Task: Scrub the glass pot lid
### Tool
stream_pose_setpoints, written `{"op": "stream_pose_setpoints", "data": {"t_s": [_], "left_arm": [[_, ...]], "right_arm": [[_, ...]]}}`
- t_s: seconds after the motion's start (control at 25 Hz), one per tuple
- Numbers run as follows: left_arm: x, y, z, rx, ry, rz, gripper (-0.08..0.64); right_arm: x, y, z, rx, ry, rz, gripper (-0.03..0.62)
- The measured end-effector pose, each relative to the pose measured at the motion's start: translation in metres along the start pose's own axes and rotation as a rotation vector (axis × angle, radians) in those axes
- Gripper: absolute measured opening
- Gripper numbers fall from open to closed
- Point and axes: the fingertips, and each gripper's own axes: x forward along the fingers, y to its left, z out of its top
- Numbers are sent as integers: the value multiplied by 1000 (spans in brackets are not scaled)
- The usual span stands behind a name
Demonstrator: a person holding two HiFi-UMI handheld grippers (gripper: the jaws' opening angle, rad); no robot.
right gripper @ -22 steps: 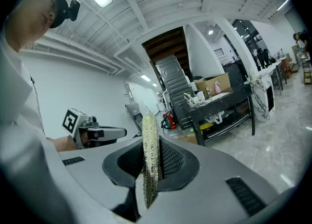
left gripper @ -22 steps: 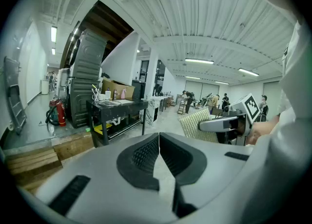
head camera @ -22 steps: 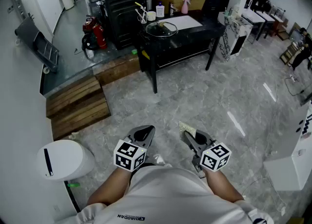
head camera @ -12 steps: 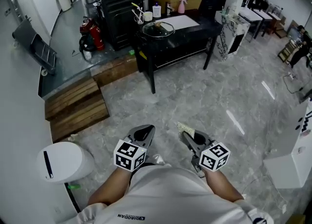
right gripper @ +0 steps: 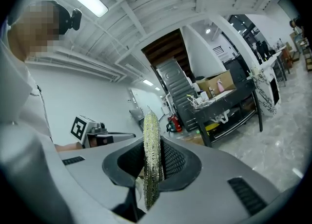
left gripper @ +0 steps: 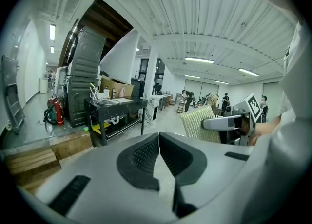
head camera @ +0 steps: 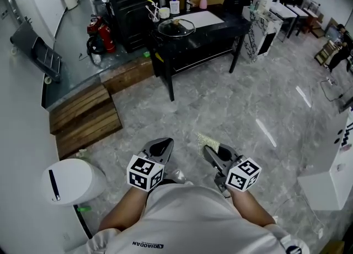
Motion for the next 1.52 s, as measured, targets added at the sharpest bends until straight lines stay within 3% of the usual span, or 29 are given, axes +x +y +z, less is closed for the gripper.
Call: {"op": "stream_pose_setpoints", "data": {"t_s": [0.4, 0.8, 1.12, 1.52], "left_arm": [[32, -1, 9, 2, 12, -9, 17], [79, 30, 17, 2, 33, -29, 17], [157, 85, 54, -6, 37, -68, 17], [255, 210, 130, 15, 18, -70, 17]], "right_arm": [[-6, -37, 6, 25, 2, -58, 77], [23, -82, 18, 23, 6, -99, 81], [78, -146, 47, 41, 60, -113, 81], [206, -235, 128, 10, 77, -120, 81]]}}
